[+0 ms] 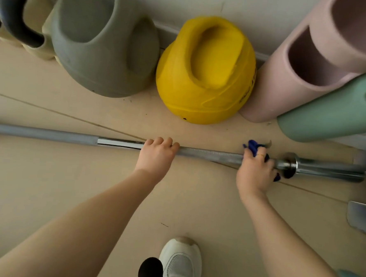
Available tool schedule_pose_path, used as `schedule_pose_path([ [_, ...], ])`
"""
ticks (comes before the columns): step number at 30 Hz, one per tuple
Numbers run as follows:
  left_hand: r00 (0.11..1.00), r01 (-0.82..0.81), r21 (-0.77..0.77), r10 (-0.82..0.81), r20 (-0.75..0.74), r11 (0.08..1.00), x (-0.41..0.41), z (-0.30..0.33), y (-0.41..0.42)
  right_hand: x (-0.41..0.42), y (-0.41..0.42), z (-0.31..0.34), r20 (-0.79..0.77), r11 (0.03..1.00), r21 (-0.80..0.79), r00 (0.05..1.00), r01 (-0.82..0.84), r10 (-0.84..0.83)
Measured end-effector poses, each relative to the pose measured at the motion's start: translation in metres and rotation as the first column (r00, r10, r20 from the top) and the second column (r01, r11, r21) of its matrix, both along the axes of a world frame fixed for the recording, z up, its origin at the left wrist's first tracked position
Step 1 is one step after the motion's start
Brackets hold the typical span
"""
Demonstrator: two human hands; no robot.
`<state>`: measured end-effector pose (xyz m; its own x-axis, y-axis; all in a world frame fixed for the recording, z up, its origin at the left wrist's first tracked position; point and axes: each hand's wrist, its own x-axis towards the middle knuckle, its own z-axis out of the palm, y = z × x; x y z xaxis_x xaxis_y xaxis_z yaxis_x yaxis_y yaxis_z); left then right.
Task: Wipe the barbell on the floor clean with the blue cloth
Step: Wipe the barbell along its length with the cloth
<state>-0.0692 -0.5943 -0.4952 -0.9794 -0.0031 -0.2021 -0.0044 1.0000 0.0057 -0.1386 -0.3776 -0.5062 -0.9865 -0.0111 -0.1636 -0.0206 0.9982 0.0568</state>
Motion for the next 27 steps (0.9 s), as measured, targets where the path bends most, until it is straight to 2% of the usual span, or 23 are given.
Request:
schedule_pose_path([
  [2,1.0,-0.026,-0.008,0.026,0.016,1.0,-0.001,0.001,0.003,0.014,-0.013,-0.003,-0.043,0.982,-0.088,0.985,-0.168,0.164],
  [4,0.998,-0.047,-0.012,0.047,0.035,0.999,-0.003,0.001,0.004,0.013,0.001,-0.007,-0.099,0.942,-0.061,0.941,-0.331,0.324],
  [5,0.997,-0.061,-0.019,0.062,0.04,0.998,-0.004,0.001,0.005,0.006,0.013,-0.007,-0.098,0.935,-0.043,0.933,-0.351,0.346],
  [10,0.978,-0.147,0.01,0.144,0.151,0.989,-0.007,0.009,0.01,-0.016,0.06,-0.004,0.026,0.998,-0.034,0.998,-0.058,0.059],
  [13,0.967,-0.152,-0.017,0.152,0.203,0.988,-0.01,0.011,0.012,-0.012,0.045,-0.008,0.018,0.995,-0.095,0.999,-0.027,0.028],
  [15,0.967,-0.15,-0.002,0.147,0.207,0.989,-0.011,0.012,0.011,0.002,0.013,-0.006,0.023,0.985,-0.164,0.998,-0.06,0.064],
  [18,0.969,-0.135,0.008,0.131,0.21,0.991,-0.01,0.012,0.007,0.034,-0.049,0.001,-0.024,0.926,-0.293,0.97,-0.24,0.243],
  [20,0.973,-0.117,0.014,0.112,0.203,0.993,-0.008,0.012,0.004,0.044,-0.065,0.005,-0.071,0.842,-0.288,0.887,-0.456,0.456],
  [21,0.974,-0.112,0.021,0.105,0.2,0.994,-0.008,0.012,0.003,0.038,-0.061,0.005,-0.078,0.815,-0.277,0.857,-0.509,0.509],
  [22,0.973,-0.117,0.024,0.109,0.206,0.993,-0.009,0.012,0.001,0.028,-0.051,0.004,-0.065,0.827,-0.271,0.867,-0.492,0.495],
  [25,0.958,-0.182,0.032,0.17,0.229,0.983,-0.012,0.009,-0.004,0.005,-0.019,-0.001,0.004,0.957,-0.157,0.969,-0.243,0.247],
  [27,0.952,-0.221,0.058,0.203,0.231,0.973,-0.016,0.007,-0.008,0.01,-0.032,0.001,0.0,0.976,-0.138,0.985,-0.171,0.172],
])
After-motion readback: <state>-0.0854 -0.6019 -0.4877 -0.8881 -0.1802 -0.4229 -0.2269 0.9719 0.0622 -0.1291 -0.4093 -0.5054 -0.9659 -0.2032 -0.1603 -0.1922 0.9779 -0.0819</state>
